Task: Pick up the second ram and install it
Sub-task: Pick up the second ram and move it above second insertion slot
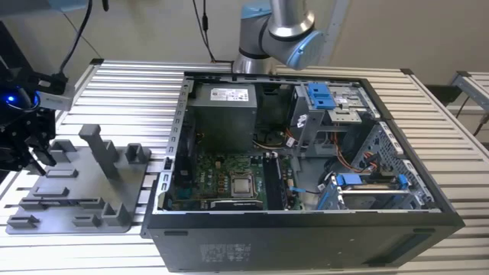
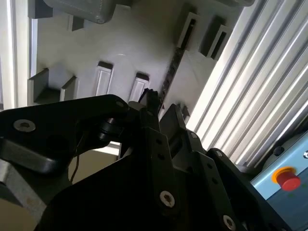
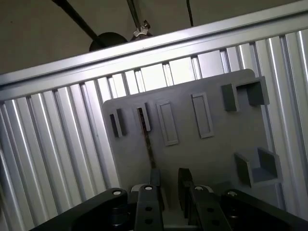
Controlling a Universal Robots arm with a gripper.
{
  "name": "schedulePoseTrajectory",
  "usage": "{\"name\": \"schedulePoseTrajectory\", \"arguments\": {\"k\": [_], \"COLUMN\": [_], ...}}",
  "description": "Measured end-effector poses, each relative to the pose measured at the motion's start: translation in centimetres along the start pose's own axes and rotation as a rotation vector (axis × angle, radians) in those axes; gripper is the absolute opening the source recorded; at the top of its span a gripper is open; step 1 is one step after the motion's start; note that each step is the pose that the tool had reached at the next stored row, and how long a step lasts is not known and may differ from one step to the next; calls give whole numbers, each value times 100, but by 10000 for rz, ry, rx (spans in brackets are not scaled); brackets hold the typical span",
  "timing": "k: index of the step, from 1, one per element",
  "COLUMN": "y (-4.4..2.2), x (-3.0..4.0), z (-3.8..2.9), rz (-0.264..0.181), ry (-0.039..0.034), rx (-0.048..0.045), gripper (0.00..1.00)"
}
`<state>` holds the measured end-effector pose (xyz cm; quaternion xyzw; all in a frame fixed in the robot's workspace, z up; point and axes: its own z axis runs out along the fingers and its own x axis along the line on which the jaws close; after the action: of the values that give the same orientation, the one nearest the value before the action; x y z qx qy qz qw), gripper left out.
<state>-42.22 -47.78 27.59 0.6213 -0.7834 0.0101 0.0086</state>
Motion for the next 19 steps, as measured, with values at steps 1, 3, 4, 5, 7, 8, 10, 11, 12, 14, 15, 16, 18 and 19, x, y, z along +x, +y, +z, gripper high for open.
{"name": "schedulePoseTrajectory", "arguments": {"k": [1, 3, 4, 5, 7, 8, 10, 11, 12, 14, 15, 16, 18, 19], "y": [0, 0, 0, 0, 0, 0, 1, 1, 1, 1, 1, 2, 2, 3], "x": [0, 0, 0, 0, -1, -2, -2, -3, -3, -4, -4, -4, -5, -5], "z": [17, 51, 68, 85, 116, 130, 156, 170, 183, 212, 228, 243, 274, 291], "rz": [-65, -143, -153, -154, -157, -157, -161, -166, -170, -180, -185, -189, -200, -207], "ry": [0, 0, 0, 0, 1, 0, 0, 0, 0, 1, -1, 0, 0, -1], "rx": [2, 3, 3, 3, 3, 4, 4, 4, 4, 3, 5, 4, 5, 5], "gripper": [30, 30, 30, 30, 30, 30, 30, 30, 30, 30, 30, 30, 30, 30]}}
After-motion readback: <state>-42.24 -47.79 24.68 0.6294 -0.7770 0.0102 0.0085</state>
